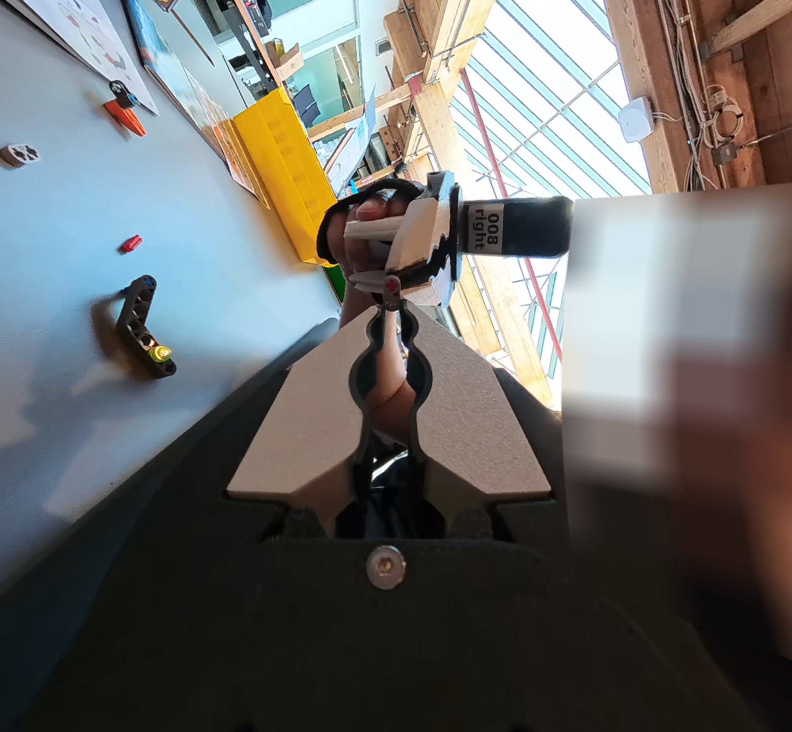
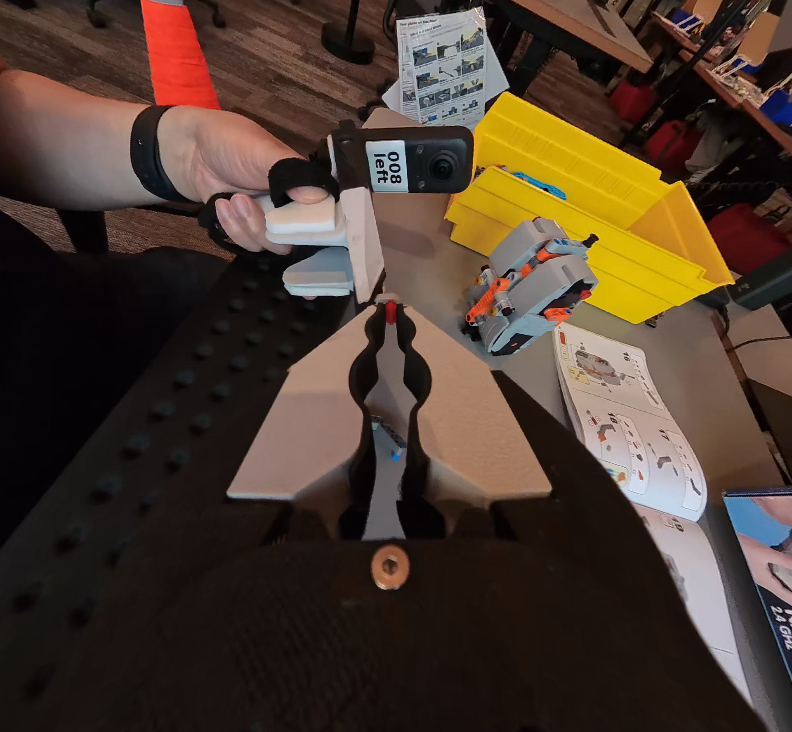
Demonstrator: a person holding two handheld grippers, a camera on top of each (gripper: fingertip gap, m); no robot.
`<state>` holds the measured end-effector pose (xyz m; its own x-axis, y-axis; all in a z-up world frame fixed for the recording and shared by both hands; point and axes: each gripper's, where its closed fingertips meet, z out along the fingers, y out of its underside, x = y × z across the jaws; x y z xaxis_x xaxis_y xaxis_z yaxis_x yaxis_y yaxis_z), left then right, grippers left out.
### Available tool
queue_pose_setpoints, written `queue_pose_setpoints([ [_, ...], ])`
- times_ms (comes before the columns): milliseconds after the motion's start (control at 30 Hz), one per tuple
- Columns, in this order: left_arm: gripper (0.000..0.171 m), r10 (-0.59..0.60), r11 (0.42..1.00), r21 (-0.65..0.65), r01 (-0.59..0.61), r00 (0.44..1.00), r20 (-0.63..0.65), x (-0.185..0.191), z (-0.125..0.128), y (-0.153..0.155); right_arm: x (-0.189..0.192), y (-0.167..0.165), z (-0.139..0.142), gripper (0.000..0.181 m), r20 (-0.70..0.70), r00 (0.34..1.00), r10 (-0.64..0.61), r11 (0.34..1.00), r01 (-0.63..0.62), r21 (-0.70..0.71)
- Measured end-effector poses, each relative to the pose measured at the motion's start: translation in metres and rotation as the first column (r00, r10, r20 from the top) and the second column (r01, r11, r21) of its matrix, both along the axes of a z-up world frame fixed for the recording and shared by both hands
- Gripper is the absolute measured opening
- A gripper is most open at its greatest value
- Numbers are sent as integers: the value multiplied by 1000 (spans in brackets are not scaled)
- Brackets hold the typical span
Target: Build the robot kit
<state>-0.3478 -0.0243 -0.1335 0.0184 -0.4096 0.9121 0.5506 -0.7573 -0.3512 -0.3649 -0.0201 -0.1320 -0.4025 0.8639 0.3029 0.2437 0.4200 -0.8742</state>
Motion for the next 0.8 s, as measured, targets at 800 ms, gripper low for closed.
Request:
queue_pose_setpoints([
  [800, 37, 601, 722, 684, -103, 584, -546, 3, 16, 13, 3, 12, 15, 4, 41, 999, -25, 944, 37, -327],
])
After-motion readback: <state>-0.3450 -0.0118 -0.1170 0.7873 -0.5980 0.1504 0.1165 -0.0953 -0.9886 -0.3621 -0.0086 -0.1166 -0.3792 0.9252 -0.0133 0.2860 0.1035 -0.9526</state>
